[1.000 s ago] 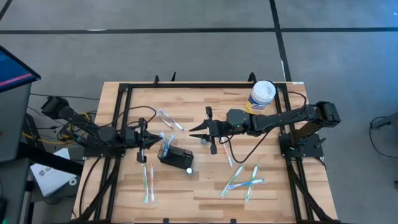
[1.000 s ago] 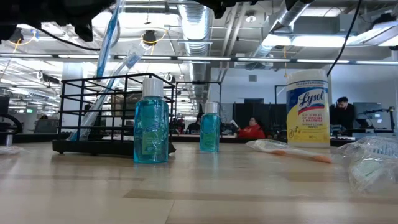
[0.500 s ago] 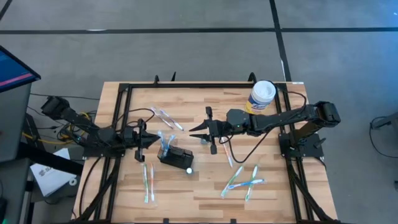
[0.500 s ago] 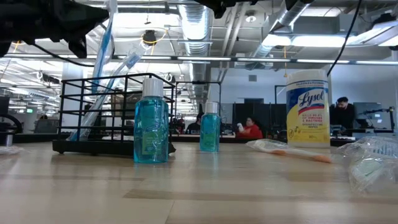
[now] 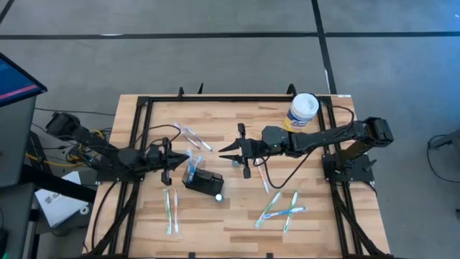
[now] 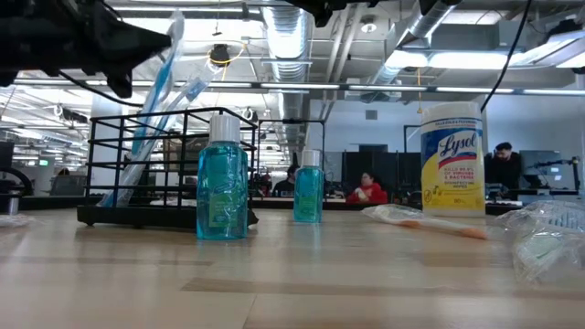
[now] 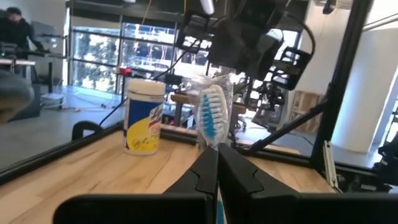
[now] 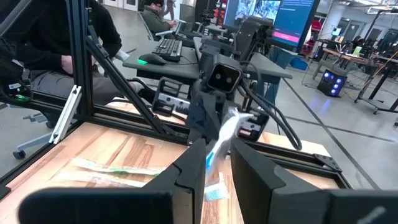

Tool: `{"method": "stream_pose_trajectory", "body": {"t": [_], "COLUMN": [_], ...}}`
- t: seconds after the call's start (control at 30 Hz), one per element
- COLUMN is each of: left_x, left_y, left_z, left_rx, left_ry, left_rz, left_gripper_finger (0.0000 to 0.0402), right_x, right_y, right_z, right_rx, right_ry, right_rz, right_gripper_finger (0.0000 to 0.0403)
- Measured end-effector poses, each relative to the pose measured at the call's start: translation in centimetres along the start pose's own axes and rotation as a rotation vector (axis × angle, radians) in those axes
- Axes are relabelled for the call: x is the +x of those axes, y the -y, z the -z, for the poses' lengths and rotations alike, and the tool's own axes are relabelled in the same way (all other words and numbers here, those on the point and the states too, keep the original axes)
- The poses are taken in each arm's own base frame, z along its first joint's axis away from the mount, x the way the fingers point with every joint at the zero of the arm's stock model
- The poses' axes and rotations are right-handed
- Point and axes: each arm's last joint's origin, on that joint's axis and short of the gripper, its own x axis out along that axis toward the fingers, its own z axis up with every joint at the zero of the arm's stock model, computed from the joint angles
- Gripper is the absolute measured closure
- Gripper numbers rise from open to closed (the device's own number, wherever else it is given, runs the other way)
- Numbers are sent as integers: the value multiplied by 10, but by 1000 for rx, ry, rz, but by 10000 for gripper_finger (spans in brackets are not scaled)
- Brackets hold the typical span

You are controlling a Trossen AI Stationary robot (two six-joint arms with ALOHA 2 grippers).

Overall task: Pick & Place toothbrushing station
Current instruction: Put the left blue toothbrush into the left compartment of the wire organizer

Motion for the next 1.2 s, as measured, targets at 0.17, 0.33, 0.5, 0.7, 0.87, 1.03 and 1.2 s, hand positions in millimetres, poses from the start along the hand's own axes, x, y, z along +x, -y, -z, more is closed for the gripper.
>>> {"method": "stream_pose_trajectory", "body": {"t": [0.17,0.33,0.5,0.7,0.87,1.03,1.2], "left_x": [4,6,8,9,10,11,13], "left_y": [-1,0,1,3,4,6,7], "left_z": [4,7,12,15,17,17,20], "left_rx": [-9,-8,-19,-28,-33,-41,-45], "left_ry": [-14,-25,-43,-46,-42,-21,-18], "left_rz": [27,35,33,39,49,69,78], "left_gripper_finger": [402,402,402,402,402,402,402], "right_x": [0,0,0,0,0,0,0], "right_y": [0,0,0,0,0,0,0], "right_z": [0,0,0,0,1,1,1], "right_rx": [0,0,0,-1,-1,-2,-1], "right_ry": [0,0,-1,-3,-7,-7,-7], "right_rz": [0,0,0,0,-1,-1,-1], "right_gripper_finger": [336,336,336,336,336,336,336]}}
